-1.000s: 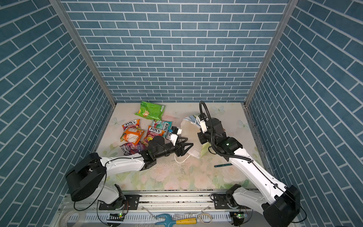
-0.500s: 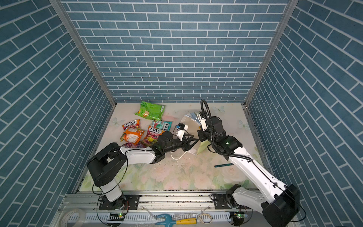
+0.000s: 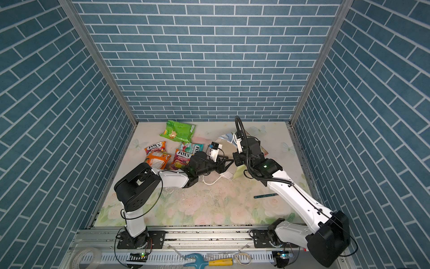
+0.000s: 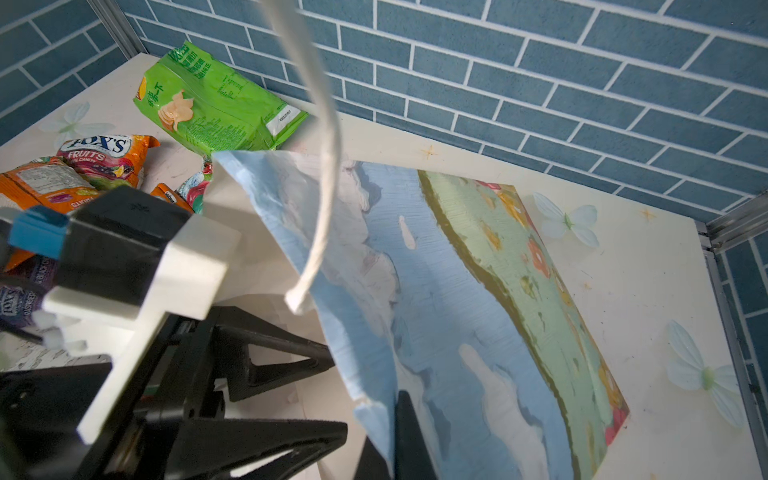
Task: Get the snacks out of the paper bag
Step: 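Reach the left gripper down into the bag toward the yellow chip packet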
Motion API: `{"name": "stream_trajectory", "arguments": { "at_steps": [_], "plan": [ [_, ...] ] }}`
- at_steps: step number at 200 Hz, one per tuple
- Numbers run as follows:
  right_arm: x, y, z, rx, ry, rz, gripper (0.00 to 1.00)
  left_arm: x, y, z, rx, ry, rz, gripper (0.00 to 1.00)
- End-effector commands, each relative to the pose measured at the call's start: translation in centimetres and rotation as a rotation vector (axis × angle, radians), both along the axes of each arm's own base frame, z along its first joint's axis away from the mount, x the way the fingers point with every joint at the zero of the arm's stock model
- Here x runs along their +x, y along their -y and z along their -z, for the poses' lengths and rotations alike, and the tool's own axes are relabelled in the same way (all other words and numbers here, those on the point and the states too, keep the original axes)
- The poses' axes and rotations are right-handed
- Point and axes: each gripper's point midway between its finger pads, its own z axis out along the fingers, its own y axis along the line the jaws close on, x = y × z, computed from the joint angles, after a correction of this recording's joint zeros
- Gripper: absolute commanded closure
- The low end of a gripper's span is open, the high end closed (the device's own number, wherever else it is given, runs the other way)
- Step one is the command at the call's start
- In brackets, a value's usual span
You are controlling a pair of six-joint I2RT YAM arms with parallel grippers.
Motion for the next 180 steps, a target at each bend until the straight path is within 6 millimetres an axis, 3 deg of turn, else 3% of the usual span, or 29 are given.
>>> {"name": "stream_trajectory", "arguments": {
  "at_steps": [1, 58, 99, 180],
  "plan": [
    [1.2, -0.4, -2.2, 0.05, 0.039, 0.033, 1.0, 0.2, 0.5, 0.9, 0.033, 0.004, 0.018, 0.46],
    [1.8, -1.5, -2.2, 0.055, 0.03, 0.003, 1.0, 0.6, 1.6, 1.9, 0.071, -0.004, 0.052, 0.33],
    [1.8, -2.1, -2.5, 0.073, 0.026, -0.021, 1.0, 1.0, 2.4, 1.4, 0.07, 0.012, 0.067, 0.2],
    [1.5, -2.8, -2.5, 0.094, 0.022, -0.057, 1.0, 1.5, 3.8, -0.3, 0.063, 0.043, 0.115, 0.1]
  ]
}}
